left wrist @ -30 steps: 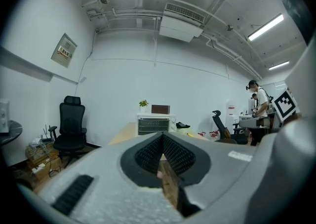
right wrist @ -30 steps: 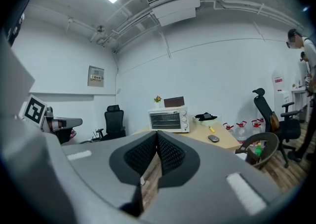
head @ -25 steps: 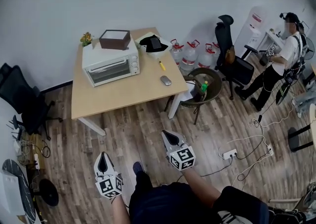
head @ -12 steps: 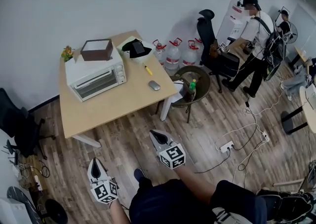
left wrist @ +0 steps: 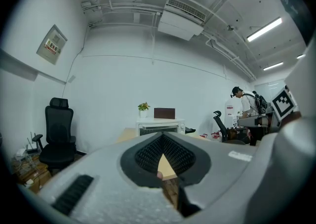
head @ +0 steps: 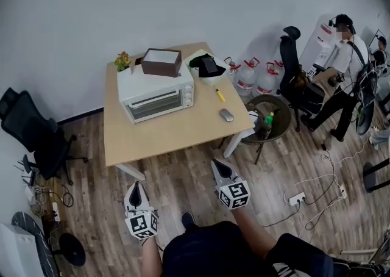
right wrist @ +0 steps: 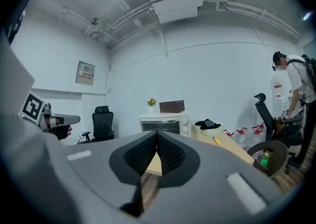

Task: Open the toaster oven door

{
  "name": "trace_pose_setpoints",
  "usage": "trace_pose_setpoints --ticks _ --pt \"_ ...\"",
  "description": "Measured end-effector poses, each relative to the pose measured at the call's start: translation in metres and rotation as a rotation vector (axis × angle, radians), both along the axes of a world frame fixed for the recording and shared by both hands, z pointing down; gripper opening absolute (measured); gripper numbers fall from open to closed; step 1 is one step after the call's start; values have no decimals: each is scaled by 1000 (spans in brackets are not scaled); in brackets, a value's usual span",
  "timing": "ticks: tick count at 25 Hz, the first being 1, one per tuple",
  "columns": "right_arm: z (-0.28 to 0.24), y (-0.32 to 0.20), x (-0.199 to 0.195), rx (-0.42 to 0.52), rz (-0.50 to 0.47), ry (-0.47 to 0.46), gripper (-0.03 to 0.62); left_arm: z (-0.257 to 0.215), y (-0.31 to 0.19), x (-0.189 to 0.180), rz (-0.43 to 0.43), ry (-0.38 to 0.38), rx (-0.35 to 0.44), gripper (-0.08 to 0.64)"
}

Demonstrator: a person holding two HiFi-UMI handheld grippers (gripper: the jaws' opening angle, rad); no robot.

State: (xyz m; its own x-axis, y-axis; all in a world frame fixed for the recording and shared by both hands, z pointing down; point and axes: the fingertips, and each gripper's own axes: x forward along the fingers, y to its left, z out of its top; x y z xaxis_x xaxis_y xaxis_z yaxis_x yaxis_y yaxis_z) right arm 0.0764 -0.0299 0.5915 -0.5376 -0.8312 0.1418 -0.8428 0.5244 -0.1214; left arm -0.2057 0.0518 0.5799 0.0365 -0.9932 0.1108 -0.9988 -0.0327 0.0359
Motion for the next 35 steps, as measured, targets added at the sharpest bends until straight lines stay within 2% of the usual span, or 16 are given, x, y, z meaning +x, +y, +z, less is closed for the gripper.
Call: trace_pose_setpoints --ticks 5,18,24,35 --pt "-8 -24 -19 34 10 31 15 -3 -27 -21 14 5 -3 3" --pt "-16 -50 -33 46 38 11 15 -9 -57 -31 62 7 4 3" --pt "-14 -67 -35 42 9 14 15 -4 -72 -25 67 -13 -21 3" --pt "-11 -124 -28 40 -21 -7 15 -8 -130 -11 25 -10 -14 3"
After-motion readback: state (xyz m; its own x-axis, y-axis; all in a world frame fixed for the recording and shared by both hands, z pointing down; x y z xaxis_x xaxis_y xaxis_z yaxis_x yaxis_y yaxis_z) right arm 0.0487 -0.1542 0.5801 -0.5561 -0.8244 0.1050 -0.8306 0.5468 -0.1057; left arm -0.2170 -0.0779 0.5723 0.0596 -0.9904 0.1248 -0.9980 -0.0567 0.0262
